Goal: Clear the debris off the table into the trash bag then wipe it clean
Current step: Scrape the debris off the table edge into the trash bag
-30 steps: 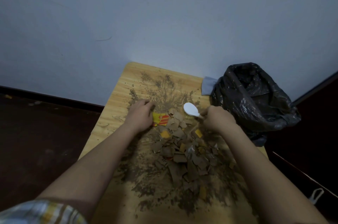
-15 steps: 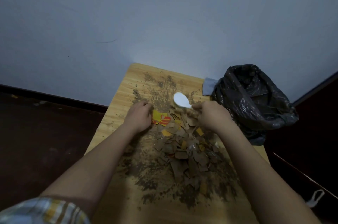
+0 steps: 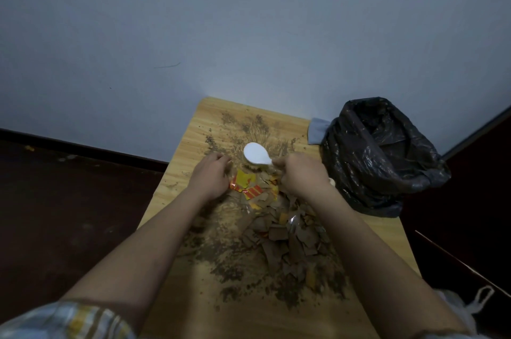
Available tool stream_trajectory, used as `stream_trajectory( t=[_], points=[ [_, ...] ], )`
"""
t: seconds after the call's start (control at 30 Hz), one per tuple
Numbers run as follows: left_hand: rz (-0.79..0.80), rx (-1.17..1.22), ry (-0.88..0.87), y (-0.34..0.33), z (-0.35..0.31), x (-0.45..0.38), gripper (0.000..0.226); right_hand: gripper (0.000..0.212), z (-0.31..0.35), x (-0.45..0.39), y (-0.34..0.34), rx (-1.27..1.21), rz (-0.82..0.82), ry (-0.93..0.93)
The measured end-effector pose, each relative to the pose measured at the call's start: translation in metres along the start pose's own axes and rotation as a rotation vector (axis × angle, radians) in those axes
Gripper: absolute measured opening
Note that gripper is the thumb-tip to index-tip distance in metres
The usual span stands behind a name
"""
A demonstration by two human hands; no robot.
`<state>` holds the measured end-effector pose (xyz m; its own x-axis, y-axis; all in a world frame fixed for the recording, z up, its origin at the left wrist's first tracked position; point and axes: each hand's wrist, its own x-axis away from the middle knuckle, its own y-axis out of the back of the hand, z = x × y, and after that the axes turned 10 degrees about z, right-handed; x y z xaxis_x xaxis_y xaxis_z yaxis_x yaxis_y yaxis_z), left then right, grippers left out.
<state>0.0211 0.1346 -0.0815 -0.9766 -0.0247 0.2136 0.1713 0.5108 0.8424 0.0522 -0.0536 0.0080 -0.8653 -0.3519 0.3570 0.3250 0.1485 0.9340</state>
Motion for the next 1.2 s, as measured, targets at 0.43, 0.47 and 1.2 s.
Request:
stream_trajectory(
  t=[0.43, 0.47, 1.2],
  points=[
    [-0.047, 0.003, 0.022, -0.008, -0.005, 0.005, 0.046, 0.048, -0.042, 0.003, -0.008, -0.180, -0.069, -0.173],
    [-0.058, -0.001, 0.028, -0.009, -0.007, 0.005, 0.043, 0.048, -0.040, 0.003, -0.011, -0.187, -0.049, -0.181],
    [-0.206, -0.113, 0.050, -0.004, -0.052, 0.014, 0.054, 0.038, -0.086, 0.036, -0.070, -0.562, -0.180, -0.280]
  ],
)
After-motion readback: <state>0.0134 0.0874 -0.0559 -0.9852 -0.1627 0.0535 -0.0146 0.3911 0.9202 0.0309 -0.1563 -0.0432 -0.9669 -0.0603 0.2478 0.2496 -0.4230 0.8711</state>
